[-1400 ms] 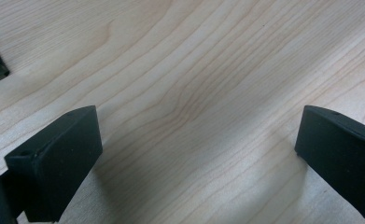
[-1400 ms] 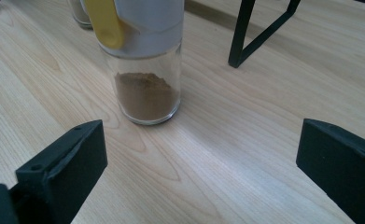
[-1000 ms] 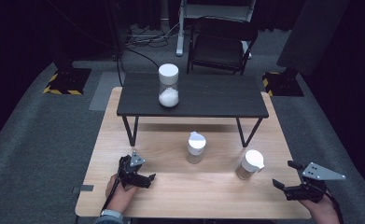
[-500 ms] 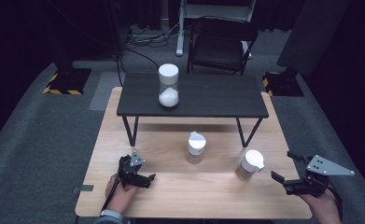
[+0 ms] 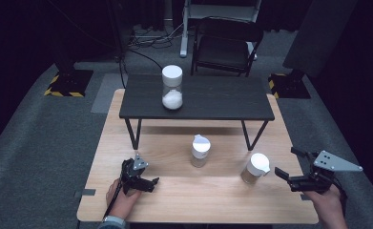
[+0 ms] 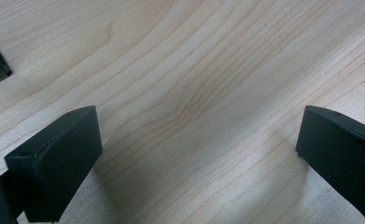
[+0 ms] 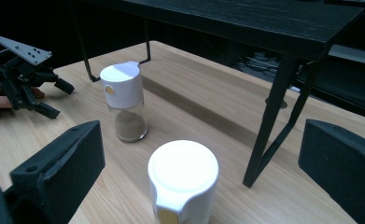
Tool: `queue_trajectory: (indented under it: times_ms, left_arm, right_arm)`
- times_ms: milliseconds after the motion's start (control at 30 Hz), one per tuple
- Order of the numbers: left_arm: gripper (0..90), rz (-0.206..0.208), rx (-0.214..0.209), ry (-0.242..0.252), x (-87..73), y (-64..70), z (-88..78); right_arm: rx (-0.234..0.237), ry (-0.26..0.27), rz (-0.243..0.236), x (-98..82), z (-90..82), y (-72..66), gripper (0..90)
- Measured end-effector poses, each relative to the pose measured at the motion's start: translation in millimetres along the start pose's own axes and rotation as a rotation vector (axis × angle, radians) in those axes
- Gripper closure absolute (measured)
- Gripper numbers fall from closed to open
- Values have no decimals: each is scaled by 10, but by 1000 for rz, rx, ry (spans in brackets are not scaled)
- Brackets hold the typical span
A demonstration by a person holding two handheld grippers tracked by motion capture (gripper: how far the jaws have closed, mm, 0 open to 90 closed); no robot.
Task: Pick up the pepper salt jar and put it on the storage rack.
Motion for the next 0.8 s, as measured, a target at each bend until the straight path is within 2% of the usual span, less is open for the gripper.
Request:
queue_trajectory:
  times_ms: [533,800]
  left_arm:
    - [2,-5,5,1,-4,11,-2]
    - [2,-7,5,0,-5,13,-2]
  right_arm:
    - [65,6,-39,237,386,-32,3]
    - [94,19,-24,323,599,-52,3]
Point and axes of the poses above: each handheld gripper's, and its own axes: z roughly forward along the jaws, x roughly out of its top, y roughly to its right, the point moved 1 cm from there along z, roughly forward along the jaws, and after that the axes turned 15 degrees about -z, right-handed, at the moved point
